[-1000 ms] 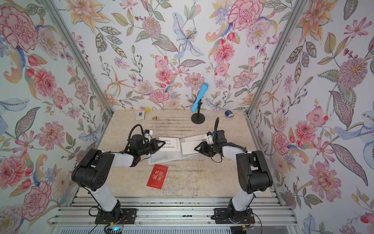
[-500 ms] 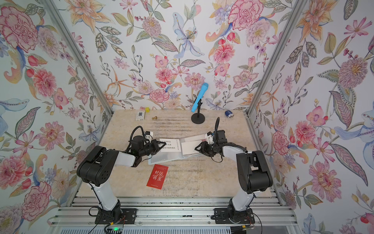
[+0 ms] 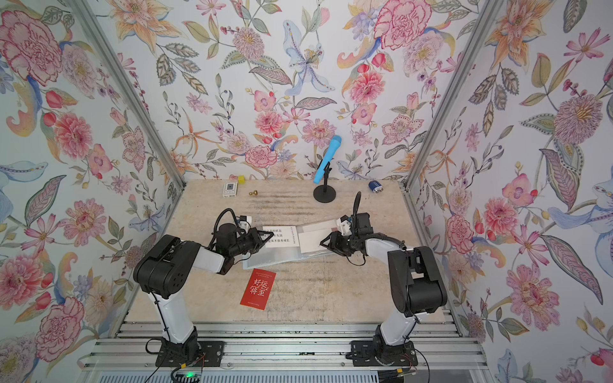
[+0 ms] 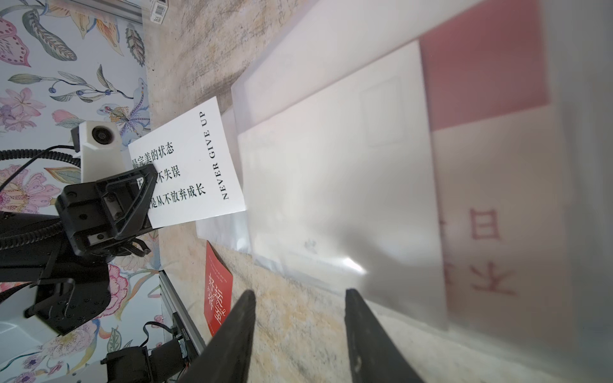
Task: Place the photos into the photo albums
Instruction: Insert the photo into the photo album.
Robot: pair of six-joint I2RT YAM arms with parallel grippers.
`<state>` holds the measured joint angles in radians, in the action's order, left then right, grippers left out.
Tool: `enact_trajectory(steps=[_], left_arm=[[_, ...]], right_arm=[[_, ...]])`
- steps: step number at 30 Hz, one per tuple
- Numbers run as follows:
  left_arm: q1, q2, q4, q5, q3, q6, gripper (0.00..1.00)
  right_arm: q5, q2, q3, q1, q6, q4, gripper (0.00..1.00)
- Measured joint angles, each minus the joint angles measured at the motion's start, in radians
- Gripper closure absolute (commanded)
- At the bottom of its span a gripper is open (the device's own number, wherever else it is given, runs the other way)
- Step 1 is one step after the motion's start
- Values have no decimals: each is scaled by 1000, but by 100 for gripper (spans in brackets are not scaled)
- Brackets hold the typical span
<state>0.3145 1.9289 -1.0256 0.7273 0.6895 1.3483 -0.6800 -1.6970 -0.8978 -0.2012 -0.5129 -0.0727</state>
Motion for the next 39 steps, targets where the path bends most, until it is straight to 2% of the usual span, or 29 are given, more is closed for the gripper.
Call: enact_trajectory(steps=[5,13,30,39], left_arm=[[11,42,-71,0,-6,50,100],[18,44,-68,0,-11,51,100],[-33,-42,-20,-1,-56,29,100],[-33,21,-118,-2,-70,82,100]], right_arm=[[0,0,0,0,0,0,53],[0,0,0,2,0,0,53],[0,0,0,6,3,0,53],[0,0,0,6,3,0,53]])
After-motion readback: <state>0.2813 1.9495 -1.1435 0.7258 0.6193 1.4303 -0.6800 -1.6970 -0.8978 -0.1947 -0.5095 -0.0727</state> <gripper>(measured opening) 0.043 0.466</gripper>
